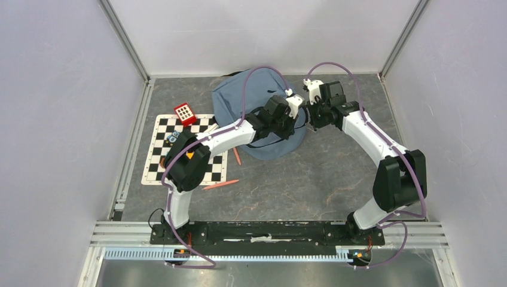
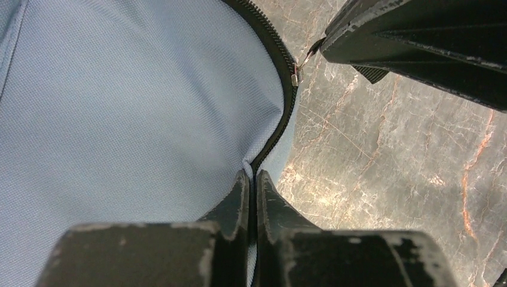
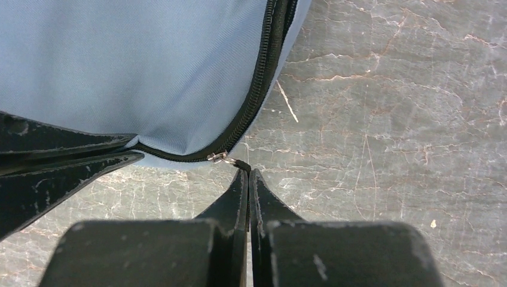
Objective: Pack the student bag
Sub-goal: Zip the student bag at the center of the board.
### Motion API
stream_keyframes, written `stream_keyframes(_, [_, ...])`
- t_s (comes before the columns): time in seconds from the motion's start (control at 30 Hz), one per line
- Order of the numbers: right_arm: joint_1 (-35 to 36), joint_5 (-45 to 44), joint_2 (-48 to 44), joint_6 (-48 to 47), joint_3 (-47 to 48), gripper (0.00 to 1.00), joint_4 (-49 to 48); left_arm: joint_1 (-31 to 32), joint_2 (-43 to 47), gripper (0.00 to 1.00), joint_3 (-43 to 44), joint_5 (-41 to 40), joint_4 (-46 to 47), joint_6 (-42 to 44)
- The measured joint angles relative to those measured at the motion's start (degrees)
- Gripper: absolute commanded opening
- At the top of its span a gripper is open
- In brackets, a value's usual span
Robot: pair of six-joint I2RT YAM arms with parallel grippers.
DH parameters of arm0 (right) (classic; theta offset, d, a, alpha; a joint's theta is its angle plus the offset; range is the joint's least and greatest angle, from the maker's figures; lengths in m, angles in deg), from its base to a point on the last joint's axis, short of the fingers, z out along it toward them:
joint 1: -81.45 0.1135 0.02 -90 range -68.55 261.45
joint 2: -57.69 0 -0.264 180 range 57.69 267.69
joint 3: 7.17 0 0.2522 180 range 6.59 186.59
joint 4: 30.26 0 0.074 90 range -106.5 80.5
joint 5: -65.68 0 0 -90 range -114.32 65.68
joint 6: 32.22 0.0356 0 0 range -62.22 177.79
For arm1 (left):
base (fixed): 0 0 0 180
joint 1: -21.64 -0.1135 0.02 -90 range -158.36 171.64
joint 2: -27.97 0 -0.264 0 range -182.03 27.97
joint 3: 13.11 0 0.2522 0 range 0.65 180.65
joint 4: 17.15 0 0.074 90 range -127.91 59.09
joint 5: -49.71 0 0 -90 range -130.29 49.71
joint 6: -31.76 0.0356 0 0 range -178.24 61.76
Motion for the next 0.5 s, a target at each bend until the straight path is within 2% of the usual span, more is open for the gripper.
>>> stream_keyframes(0.5, [0.76,-9.29,0.00,1.42,0.00,0.00,-1.68,1.64,4.20,0.02,-5.77,0.74,2.47,1.25])
